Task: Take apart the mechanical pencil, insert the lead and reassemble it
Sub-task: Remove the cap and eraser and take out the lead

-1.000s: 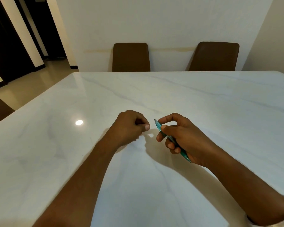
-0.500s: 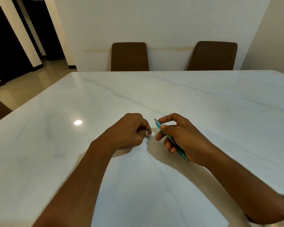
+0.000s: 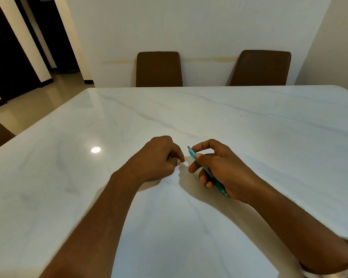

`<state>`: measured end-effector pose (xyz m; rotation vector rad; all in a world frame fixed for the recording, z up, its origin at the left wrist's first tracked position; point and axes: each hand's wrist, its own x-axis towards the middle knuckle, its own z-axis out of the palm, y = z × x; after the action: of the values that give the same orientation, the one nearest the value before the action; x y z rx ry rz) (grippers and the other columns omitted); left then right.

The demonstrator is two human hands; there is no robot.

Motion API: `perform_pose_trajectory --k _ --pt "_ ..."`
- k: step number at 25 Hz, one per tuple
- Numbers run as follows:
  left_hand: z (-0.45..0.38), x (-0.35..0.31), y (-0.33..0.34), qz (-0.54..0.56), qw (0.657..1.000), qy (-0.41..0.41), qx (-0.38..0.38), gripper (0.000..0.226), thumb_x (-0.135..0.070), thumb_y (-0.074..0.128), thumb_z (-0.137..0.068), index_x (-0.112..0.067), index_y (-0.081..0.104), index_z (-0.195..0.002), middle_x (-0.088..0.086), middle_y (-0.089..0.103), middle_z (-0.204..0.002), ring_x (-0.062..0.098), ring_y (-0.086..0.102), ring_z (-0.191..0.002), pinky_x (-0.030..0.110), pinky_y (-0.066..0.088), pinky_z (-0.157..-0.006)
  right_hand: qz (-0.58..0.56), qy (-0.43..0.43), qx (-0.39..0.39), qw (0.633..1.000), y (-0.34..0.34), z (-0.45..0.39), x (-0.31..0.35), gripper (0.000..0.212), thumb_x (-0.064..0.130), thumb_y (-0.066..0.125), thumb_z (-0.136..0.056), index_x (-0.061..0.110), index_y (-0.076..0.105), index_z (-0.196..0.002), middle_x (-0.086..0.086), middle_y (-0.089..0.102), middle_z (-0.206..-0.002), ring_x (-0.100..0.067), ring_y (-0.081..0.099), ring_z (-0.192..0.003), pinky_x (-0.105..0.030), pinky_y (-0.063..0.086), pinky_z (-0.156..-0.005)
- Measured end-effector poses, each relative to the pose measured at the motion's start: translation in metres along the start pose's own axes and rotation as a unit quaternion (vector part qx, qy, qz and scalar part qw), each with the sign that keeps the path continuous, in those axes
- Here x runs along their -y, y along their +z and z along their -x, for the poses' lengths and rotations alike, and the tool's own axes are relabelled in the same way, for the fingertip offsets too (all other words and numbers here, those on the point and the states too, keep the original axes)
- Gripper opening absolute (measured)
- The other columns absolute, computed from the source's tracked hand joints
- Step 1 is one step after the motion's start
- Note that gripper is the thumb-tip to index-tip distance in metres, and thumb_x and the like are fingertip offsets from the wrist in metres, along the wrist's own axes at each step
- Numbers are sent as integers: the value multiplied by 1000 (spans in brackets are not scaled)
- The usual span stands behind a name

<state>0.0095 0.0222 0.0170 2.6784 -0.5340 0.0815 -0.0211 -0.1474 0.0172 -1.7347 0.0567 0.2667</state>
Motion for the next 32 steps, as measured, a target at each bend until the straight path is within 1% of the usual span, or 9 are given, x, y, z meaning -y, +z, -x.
perform_pose_trajectory --k 6,13,16,19,23,26,28,30,32 --pt "1 -2 2 -17 1000 12 19 23 -10 60 -84 -20 73 -99 -3 54 -85 11 49 -75 13 35 -60 -4 1 -5 1000 1 0 0 17 13 50 -96 19 56 -112 -12 74 -87 -16 55 -46 -28 47 -46" --pt "1 0 3 4 999 18 26 26 -9 62 -80 -19 68 -104 -1 60 -93 11 52 -75 16 42 -67 -8 3 -5 1000 1 1 0 17 13 50 -97 18 55 -112 -14 74 -88 -17 54 -46 -28 47 -45" --pt "-1 1 -1 74 996 -31 -35 27 -13 68 -80 -21 64 -106 -5 60 -95 10 53 -71 15 41 -64 -10 10 -1 1000 0 1 2 17 14 51 -97 19 56 -112 -13 74 -89 -16 55 -46 -28 48 -46" --pt "-3 -4 -3 235 959 -93 -125 16 -18 61 -89 -18 68 -103 -10 63 -85 10 57 -72 20 46 -69 -21 2 20 1000 1 4 4 17 15 52 -96 18 56 -112 -13 75 -89 -16 55 -46 -28 48 -46" --pt "0 -11 -1 354 927 -100 -74 16 -19 58 -92 -10 71 -94 -11 64 -59 9 53 -55 22 46 -53 -20 -20 35 999 1 8 5 17 14 51 -96 17 56 -112 -12 75 -85 -17 55 -45 -28 47 -44" --pt "1 -8 -4 396 912 -90 -57 18 -18 57 -93 -7 71 -90 -7 64 -56 8 52 -51 20 47 -49 -19 -30 40 999 -1 8 5 16 14 52 -96 16 57 -111 -11 75 -82 -16 55 -46 -28 46 -44" --pt "1 -8 -5 384 916 -95 -60 17 -18 58 -93 -7 70 -87 -5 62 -56 9 52 -51 21 47 -50 -16 -36 47 998 -1 9 6 14 15 52 -96 15 57 -110 -11 75 -83 -16 55 -46 -27 46 -44" --pt "0 -11 -4 374 917 -117 -73 16 -16 56 -93 -8 68 -86 0 62 -62 11 51 -54 24 47 -52 -13 -48 50 998 0 10 6 13 14 52 -97 12 57 -109 -12 74 -82 -15 55 -45 -26 45 -43" --pt "-3 -12 -4 393 899 -156 -114 18 -12 53 -93 -7 67 -84 3 61 -66 13 49 -55 24 45 -53 -6 -57 37 998 0 9 5 12 14 53 -97 8 57 -105 -12 74 -79 -15 55 -46 -26 45 -43"
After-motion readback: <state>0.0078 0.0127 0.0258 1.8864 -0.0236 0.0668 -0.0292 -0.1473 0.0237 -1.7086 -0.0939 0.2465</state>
